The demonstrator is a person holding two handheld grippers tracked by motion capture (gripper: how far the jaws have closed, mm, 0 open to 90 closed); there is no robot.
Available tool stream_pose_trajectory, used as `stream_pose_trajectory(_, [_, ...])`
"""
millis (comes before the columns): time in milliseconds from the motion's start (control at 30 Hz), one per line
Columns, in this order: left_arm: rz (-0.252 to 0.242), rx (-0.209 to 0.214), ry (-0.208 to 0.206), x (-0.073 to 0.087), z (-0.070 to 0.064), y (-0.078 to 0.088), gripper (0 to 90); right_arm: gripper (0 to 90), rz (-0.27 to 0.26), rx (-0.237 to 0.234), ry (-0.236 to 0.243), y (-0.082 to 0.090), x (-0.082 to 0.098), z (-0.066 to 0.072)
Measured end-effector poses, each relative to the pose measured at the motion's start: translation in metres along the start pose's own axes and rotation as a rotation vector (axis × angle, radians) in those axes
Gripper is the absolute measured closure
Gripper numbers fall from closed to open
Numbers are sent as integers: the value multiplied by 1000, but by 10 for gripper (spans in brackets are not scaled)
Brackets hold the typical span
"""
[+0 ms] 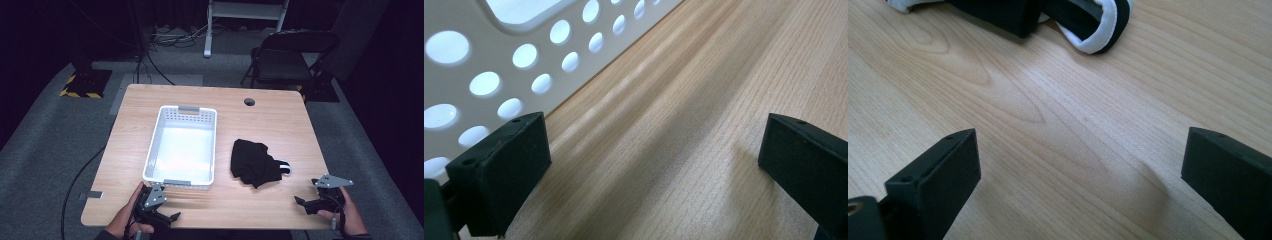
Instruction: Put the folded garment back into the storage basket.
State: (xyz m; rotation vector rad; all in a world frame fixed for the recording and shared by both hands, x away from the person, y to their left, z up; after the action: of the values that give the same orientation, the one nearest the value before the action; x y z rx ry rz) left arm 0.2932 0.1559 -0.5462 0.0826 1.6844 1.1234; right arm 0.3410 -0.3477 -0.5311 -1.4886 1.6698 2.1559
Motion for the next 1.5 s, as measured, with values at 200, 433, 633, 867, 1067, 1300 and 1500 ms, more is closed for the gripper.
stream_pose_trajectory(200, [0,0,0,0,0,0,2,29,-3,21,19,3,-4,1])
stream_pose_trajectory(433, [0,0,0,0,0,0,2,28,-5,27,29,6,-8,2])
stream_pose_trajectory(633, [0,0,1,0,0,0,2,30,-11,46,33,8,-13,2])
stream_pose_trajectory(867, [0,0,0,0,0,0,2,30,-14,44,41,9,-17,4])
stream_pose_trajectory(1067, [-1,0,1,0,0,0,2,31,-19,45,52,9,-23,6])
stream_pose_trajectory(1300, [0,0,1,0,0,0,2,32,-23,40,66,7,-30,9])
stream_pose_trajectory(1500, [0,0,1,0,0,0,2,33,-31,34,70,6,-35,10])
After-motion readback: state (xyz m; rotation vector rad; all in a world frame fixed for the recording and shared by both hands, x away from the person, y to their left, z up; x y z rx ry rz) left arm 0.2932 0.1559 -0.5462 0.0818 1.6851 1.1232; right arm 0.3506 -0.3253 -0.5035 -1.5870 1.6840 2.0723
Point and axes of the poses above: each handheld gripper's, and its own axes: y roughly backward along the jaws, x roughly out of its underside, z roughly to its left, the point moved 5 cm from there along -y, roughly forward along the jaws, and after that the axes turned 1 degree about -x, right-handed, at the moved point
